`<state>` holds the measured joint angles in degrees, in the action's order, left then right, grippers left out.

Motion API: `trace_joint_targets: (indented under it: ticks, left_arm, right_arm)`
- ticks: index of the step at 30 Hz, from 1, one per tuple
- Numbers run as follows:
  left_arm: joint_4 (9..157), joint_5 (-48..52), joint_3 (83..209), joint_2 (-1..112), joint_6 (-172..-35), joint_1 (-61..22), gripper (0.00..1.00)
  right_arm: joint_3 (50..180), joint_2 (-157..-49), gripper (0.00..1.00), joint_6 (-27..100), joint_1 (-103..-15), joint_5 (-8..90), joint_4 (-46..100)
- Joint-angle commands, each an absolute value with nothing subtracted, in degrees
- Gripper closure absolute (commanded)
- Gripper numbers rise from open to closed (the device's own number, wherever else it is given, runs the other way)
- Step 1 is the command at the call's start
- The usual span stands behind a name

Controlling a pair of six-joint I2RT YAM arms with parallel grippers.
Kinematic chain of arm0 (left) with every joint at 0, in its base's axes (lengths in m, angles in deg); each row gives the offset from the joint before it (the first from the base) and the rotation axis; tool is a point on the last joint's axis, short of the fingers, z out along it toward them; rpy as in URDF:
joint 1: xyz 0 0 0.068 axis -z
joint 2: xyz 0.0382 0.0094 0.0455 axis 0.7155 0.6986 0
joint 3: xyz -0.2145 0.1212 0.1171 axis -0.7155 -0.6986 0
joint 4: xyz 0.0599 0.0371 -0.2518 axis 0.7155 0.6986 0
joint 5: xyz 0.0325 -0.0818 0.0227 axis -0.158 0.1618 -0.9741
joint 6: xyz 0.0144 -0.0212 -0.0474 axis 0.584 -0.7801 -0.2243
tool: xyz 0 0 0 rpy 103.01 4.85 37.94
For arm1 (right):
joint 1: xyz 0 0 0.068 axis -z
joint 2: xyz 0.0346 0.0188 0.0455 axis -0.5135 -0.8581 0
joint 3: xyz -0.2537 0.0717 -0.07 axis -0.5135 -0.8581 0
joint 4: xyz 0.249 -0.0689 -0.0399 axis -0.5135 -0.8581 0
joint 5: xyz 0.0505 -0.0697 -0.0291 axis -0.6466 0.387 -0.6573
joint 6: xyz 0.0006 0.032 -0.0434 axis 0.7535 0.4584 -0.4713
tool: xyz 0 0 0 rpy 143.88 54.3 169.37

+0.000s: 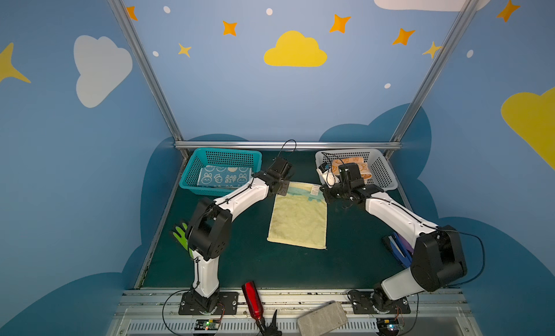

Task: Fold and stack the towels
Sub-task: 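Lay the yellow towel flat on the table with both grippers, then grasp the towel's near edge with both grippers and fold it away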

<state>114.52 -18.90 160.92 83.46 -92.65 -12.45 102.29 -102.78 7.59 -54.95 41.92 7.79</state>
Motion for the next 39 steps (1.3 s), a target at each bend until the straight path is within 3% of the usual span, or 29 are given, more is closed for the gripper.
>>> trace_joint_targets:
  ticks: [1,6,13,28,39]
  left_arm:
    - [118.56,-22.24,158.68,81.08,-94.63,-13.14,0.96]
    - [120.11,-23.97,156.12,79.55,-95.15,-11.56,0.96]
    - [122.09,-26.59,152.33,75.80,-95.43,-9.29,0.96]
    - [123.08,-26.73,144.20,70.88,-99.47,-5.00,0.96]
    - [121.94,-25.59,140.99,72.00,-101.48,-3.87,0.96]
  right_arm:
    - [104.67,-103.18,1.00,13.82,-53.40,44.23,-6.59]
    - [105.49,-105.83,1.00,18.28,-53.74,39.93,-14.43]
    - [97.78,-101.65,1.00,23.58,-54.23,35.66,-12.38]
    - [94.41,-97.04,1.00,29.66,-56.24,35.34,-16.97]
    - [86.79,-95.56,1.00,37.45,-58.43,35.10,-12.17]
